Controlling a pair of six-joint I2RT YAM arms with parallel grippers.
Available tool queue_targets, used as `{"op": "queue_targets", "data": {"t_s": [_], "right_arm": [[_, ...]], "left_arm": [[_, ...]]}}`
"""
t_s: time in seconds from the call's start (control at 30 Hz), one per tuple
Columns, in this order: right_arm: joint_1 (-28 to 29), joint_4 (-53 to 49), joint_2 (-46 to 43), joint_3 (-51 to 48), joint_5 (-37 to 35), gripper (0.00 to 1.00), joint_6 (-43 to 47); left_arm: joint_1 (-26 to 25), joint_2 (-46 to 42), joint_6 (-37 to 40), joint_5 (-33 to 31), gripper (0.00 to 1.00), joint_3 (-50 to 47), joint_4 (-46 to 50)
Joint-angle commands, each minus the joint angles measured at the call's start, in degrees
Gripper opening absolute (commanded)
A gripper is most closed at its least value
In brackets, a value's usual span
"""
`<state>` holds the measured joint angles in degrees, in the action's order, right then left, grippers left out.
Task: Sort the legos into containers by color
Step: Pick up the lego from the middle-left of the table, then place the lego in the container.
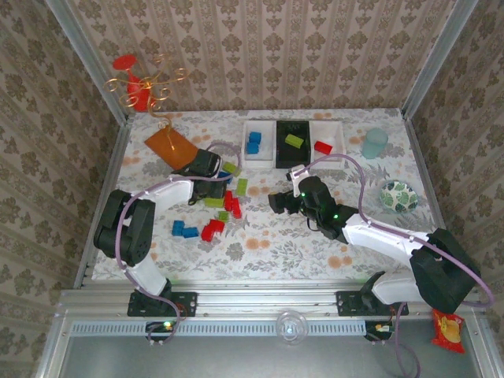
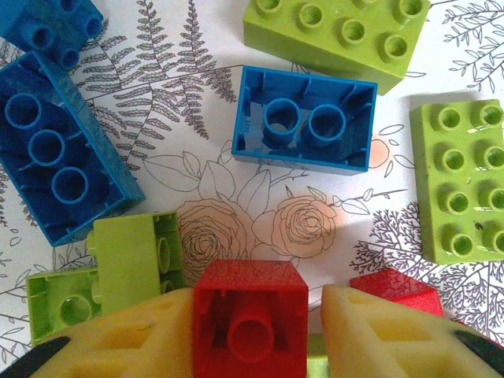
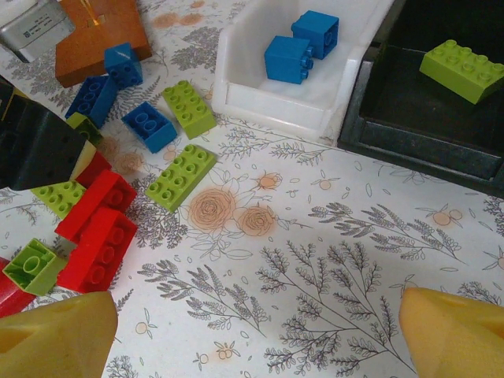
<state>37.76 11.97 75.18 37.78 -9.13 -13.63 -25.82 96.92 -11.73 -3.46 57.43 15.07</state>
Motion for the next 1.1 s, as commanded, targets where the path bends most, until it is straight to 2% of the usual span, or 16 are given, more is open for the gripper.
{"op": "queue_targets", "data": {"t_s": [0.0, 0.27, 0.5, 0.93, 1.07], "right_arm": [[0.19, -0.68, -0.03, 1.77, -1.95, 0.94, 0.27], [0.20, -0.89, -1.23, 1.60, -2.21, 0.94, 0.36], [0.21, -1.32, -1.22, 1.77, -2.19, 0.94, 0.23], [0.18, -0.38, -1.36, 1.34, -1.84, 0.94, -0.87], [0.05, -0.03, -2.15, 0.67, -3.53, 0.94, -0.44]], "left_arm": [[-0.01, 0.75, 1.00, 0.39, 0.44, 0.24, 2.39], [-0.01, 2.19, 1.15, 0.56, 0.44, 1.36, 3.38], [-0.02, 1.72, 1.00, -0.13, 0.35, 1.40, 2.43], [-0.02, -7.78, -1.71, -0.72, 0.29, 0.77, -4.15], [-2.92, -10.09, -3.20, 0.92, 0.29, 1.47, -8.92]]}}
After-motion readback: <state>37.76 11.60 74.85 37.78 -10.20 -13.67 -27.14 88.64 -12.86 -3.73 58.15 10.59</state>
